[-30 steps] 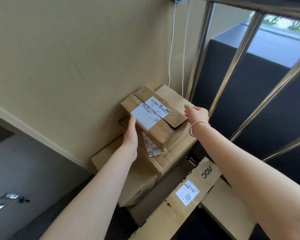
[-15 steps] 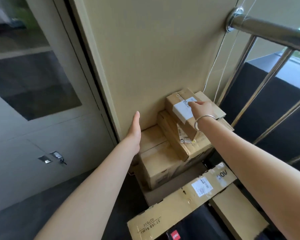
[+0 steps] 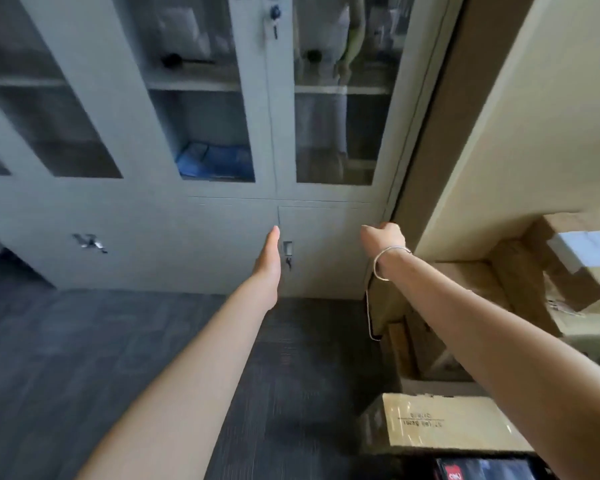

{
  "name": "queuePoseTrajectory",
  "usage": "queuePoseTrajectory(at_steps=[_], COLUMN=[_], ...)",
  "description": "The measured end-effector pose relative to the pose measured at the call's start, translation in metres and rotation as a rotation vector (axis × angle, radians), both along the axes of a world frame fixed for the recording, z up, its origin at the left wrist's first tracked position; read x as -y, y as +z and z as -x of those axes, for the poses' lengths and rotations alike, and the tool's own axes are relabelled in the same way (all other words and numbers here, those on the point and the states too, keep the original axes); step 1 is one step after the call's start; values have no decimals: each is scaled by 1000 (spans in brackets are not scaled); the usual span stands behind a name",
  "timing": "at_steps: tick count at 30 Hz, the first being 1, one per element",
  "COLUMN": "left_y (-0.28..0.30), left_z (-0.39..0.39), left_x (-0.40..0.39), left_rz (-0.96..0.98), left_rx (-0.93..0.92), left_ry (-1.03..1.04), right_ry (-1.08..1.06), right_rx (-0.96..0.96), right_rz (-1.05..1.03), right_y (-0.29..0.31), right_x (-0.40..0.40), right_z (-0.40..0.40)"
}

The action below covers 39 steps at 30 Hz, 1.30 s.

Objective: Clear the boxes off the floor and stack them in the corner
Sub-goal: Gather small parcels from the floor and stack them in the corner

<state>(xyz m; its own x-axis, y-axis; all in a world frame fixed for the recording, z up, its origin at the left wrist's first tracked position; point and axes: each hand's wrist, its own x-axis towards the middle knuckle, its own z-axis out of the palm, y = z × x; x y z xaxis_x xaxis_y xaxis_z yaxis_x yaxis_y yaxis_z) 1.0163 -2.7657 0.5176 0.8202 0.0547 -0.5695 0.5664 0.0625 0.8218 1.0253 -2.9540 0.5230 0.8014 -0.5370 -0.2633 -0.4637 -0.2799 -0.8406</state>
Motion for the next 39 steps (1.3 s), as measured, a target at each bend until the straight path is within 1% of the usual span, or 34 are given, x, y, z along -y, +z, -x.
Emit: queuePoseTrajectory(at_steps=[8,12,13,15,16,19,20,23,25,29,30,33,34,35,36,39], left_y=[20,29,30,31,33,32,33,27,27,44,50,64,64,68,65,58], left_z=[71,130,140,174,185,233,242,276,290,311,314,326,329,339,346,381], left_x=[-264,-390,-409,-469,-485,-563,-576,-643,-681,-771,-784,-858,-865,-896,-914,-980], left_rz=[17,40,34,52,54,60,48,33,30,32,34,-20,-34,-42,-47,-50], left_rx=[25,27,32,30,26,22,24,25,42,62,68,95,99,110,119,103], left_ry=[337,517,537,657,689,874,910,1060,1140,1231,1250,1370,1391,1420,1442,1527], right_ry=[454,695,715,820,848,1003,1032,1168,1252,1453,1482,1592,1594,1635,1658,1759], right_rx=[-18,-56,-56,-69,-53,-76,-70,-83,-101,-131,-128,-123,-121,-120,-137,-169], right_rz=[-66,-87,-95,-92,-86,-47,-47,-22,-70,-158,-174,-258,-288,-307,-327,-309], right_y=[1,5,4,0,-1,-9,-13,-28,-36,-22,-18,-4,-4,2,4,12], right_x=[-288,-440,-463,-537,-557,-654,-674,-767,-826,-948,-965,-1057,-1065,-1104,-1124,-1196], right_z=[-8,16,19,36,40,67,70,86,94,125,131,154,158,171,178,212])
